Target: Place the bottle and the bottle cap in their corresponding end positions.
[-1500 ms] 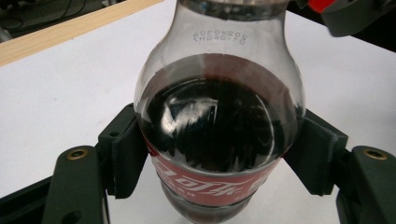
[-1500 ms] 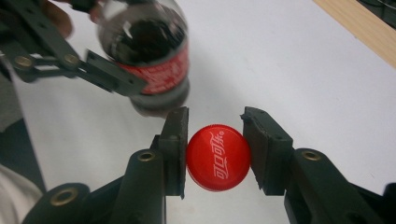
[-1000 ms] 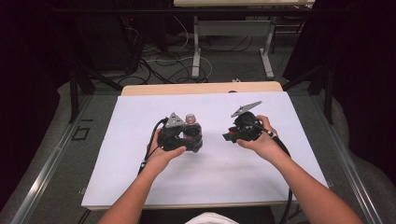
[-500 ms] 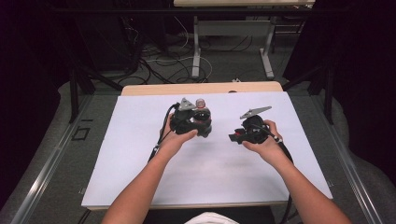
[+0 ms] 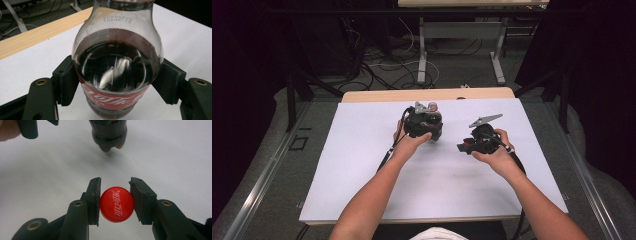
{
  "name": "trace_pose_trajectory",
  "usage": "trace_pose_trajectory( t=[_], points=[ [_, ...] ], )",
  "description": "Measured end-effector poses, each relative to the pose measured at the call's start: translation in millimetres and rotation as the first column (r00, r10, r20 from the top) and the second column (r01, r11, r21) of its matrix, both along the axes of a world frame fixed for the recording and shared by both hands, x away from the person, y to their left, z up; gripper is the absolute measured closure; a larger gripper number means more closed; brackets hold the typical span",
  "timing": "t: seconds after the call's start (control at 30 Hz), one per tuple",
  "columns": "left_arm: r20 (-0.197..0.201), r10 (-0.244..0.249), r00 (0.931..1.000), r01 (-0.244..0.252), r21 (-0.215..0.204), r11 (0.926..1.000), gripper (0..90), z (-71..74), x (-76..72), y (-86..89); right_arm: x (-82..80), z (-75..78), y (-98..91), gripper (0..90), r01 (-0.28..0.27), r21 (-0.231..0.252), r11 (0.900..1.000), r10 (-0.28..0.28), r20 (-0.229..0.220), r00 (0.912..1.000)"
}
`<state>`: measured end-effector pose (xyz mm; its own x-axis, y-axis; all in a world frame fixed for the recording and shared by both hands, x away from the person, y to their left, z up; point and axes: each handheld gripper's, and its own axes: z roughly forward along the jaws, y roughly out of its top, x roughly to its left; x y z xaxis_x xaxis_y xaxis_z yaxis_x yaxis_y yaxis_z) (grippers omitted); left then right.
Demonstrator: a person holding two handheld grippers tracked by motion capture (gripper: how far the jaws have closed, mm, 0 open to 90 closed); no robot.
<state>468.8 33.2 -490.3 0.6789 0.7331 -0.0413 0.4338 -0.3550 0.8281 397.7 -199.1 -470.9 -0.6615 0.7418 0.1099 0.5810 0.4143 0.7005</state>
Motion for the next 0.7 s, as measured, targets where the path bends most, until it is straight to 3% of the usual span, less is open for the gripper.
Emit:
trace_pose_trajectory(
  t=[0.2, 0.27, 0.4, 0.7],
  points=[
    [-0.015, 0.013, 0.9998, -0.013, 0.027, 0.9996, 29.8, -11.2, 3.8, -2.6, 0.9, -1.4, 2.9, 61.2, -0.015, -0.011, 0.9998, 0.015, 0.012, 0.9998],
    [-0.019, 0.012, 0.9997, -0.011, 0.042, 0.9990, 29.8, -14.2, 4.2, -2.4, 0.5, -1.5, 4.1, 61.2, -0.011, -0.006, 0.9999, 0.011, -0.006, 0.9999],
    [-0.021, 0.005, 0.9998, -0.004, 0.044, 0.9990, 29.6, -21.9, 3.6, -1.1, 1.5, -3.6, 5.7, 61.2, -0.015, -0.013, 0.9998, 0.014, -0.006, 0.9999],
    [-0.010, 0.005, 0.9999, -0.005, 0.034, 0.9994, 29.0, -24.9, -0.9, 2.8, 1.5, -4.9, 10.0, 61.2, -0.019, -0.011, 0.9998, 0.019, -0.013, 0.9997]
  ],
)
